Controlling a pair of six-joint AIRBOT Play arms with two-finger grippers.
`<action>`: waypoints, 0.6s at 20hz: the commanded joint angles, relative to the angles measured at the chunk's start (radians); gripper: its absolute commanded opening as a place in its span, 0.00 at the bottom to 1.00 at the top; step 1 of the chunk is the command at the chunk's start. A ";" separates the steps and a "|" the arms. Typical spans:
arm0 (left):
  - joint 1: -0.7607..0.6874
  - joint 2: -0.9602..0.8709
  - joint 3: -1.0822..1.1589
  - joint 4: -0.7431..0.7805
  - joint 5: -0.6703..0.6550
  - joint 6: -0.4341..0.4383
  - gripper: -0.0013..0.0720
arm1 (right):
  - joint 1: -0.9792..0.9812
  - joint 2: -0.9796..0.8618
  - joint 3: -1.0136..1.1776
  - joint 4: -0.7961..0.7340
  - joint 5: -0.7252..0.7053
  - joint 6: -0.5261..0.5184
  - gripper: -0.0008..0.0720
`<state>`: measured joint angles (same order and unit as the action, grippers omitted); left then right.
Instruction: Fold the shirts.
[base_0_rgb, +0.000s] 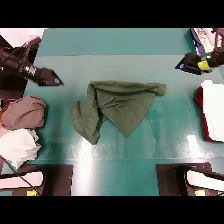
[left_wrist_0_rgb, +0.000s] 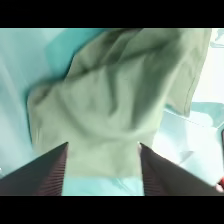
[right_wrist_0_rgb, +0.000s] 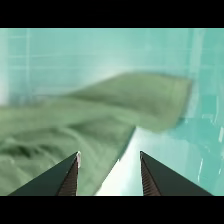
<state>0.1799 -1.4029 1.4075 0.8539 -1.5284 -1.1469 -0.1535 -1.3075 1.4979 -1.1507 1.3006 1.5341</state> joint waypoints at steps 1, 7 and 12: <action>0.069 0.085 -0.305 -0.005 0.105 0.034 0.59 | -0.019 0.132 -0.140 0.010 0.005 -0.036 0.60; 0.076 0.089 -0.686 -0.073 0.383 0.082 0.59 | 0.040 0.273 -0.323 0.088 -0.064 -0.036 0.60; 0.076 0.088 -0.729 -0.114 0.446 0.124 0.62 | 0.102 0.288 -0.342 0.087 -0.068 -0.036 0.60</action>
<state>0.2546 -1.3167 0.7216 0.7750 -1.1519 -1.0512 -0.0818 -1.0348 1.1748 -1.0729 1.2430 1.4986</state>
